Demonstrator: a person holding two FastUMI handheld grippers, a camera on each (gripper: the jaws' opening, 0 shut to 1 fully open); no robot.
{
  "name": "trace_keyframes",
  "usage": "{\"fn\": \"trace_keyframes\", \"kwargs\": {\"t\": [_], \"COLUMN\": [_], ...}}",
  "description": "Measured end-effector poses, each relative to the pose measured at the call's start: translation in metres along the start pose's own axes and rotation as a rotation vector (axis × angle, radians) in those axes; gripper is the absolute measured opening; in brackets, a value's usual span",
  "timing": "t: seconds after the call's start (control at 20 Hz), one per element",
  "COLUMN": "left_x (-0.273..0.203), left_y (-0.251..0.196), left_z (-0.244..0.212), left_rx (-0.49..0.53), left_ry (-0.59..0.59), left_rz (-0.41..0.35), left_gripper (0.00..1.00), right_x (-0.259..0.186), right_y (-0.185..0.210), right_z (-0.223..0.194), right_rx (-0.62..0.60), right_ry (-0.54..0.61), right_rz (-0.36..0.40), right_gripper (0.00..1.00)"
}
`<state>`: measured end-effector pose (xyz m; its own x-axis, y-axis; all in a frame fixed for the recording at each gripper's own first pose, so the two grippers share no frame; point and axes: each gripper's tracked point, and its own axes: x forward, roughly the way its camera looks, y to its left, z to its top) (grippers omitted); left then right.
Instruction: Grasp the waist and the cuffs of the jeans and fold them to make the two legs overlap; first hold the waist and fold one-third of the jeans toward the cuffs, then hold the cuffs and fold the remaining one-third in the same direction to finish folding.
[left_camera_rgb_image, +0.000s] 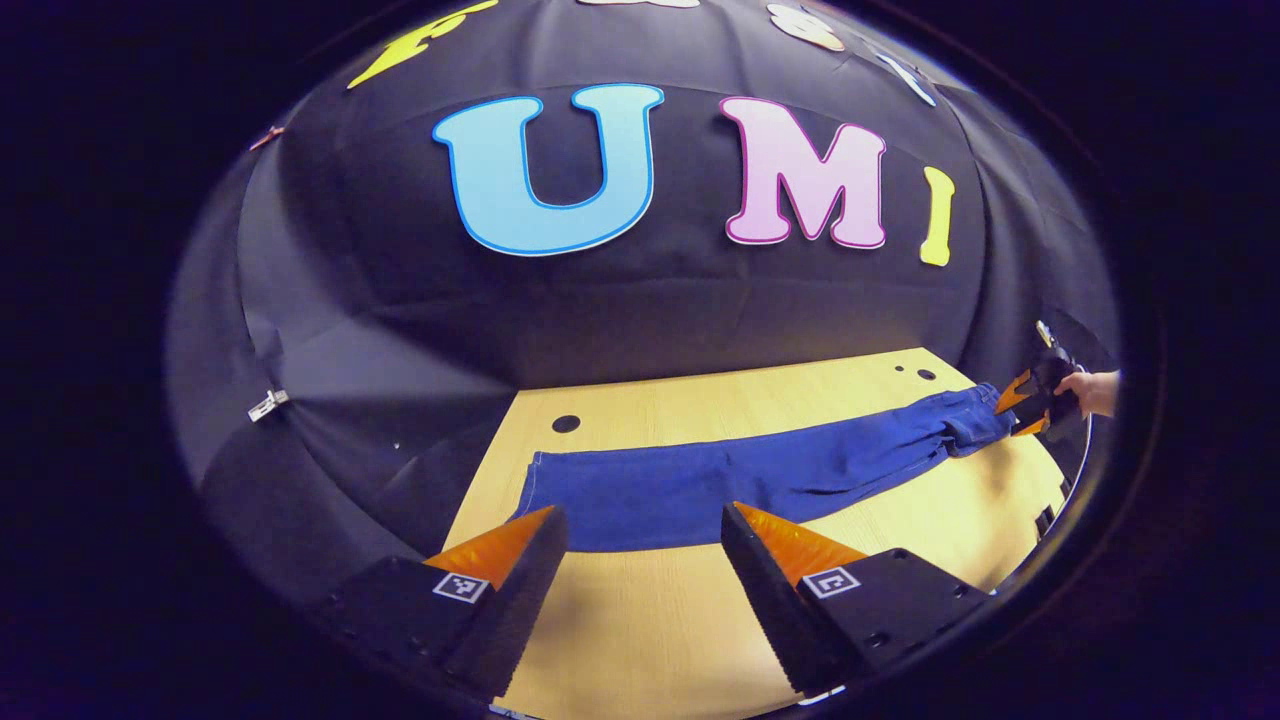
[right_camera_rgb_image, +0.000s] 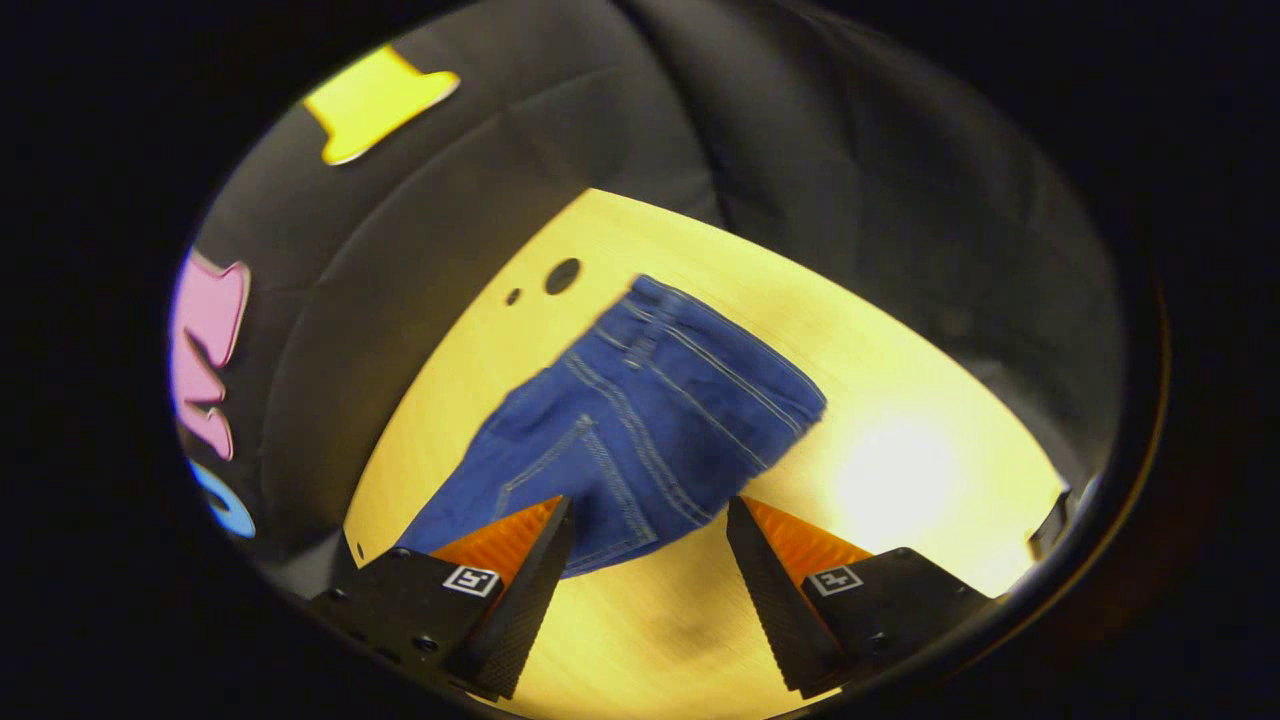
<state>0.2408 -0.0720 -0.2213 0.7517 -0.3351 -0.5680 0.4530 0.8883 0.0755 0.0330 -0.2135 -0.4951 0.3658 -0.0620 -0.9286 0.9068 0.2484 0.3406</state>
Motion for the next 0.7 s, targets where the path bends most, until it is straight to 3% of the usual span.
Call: {"fn": "trace_keyframes", "kwargs": {"t": [0.1, 0.15, 0.3, 0.35, 0.4, 0.45, 0.5, 0.55, 0.6, 0.65, 0.7], "left_x": [-0.001, -0.001, -0.003, -0.003, -0.002, -0.003, -0.004, -0.004, -0.004, -0.005, -0.005], "left_y": [0.008, 0.012, 0.02, 0.02, 0.022, 0.023, 0.023, 0.024, 0.025, 0.026, 0.029], "left_z": [-0.013, -0.018, -0.029, -0.032, -0.037, -0.041, -0.045, -0.047, -0.052, -0.055, -0.057], "left_rx": [-0.012, -0.018, -0.058, -0.072, -0.084, -0.091, -0.095, -0.099, -0.102, -0.105, -0.109], "left_ry": [0.043, 0.06, 0.08, 0.087, 0.097, 0.106, 0.112, 0.119, 0.128, 0.136, 0.139], "left_rz": [0.02, 0.035, 0.057, 0.061, 0.068, 0.075, 0.078, 0.079, 0.081, 0.084, 0.087], "left_gripper": [0.98, 0.98, 0.98, 0.98, 0.98, 0.98, 0.99, 0.99, 0.98, 0.98, 0.99], "right_x": [0.012, 0.014, 0.02, 0.018, 0.012, 0.01, 0.008, 0.005, 0.006, 0.004, -0.003], "right_y": [-0.007, -0.004, 0.0, -0.009, -0.011, -0.012, -0.012, -0.011, -0.009, 0.0, 0.008], "right_z": [0.005, 0.013, 0.029, 0.027, 0.021, 0.025, 0.028, 0.031, 0.034, 0.04, 0.044], "right_rx": [0.114, 0.169, 0.238, 0.235, 0.254, 0.278, 0.28, 0.263, 0.254, 0.233, 0.2], "right_ry": [-0.003, -0.036, -0.091, -0.096, -0.08, -0.104, -0.118, -0.128, -0.158, -0.184, -0.205], "right_rz": [-0.015, 0.01, 0.06, 0.037, 0.045, 0.059, 0.055, 0.059, 0.054, 0.061, 0.071], "right_gripper": [0.96, 0.87, 0.89, 0.92, 0.67, 0.29, 0.34, 0.2, 0.27, 0.13, 0.13]}}
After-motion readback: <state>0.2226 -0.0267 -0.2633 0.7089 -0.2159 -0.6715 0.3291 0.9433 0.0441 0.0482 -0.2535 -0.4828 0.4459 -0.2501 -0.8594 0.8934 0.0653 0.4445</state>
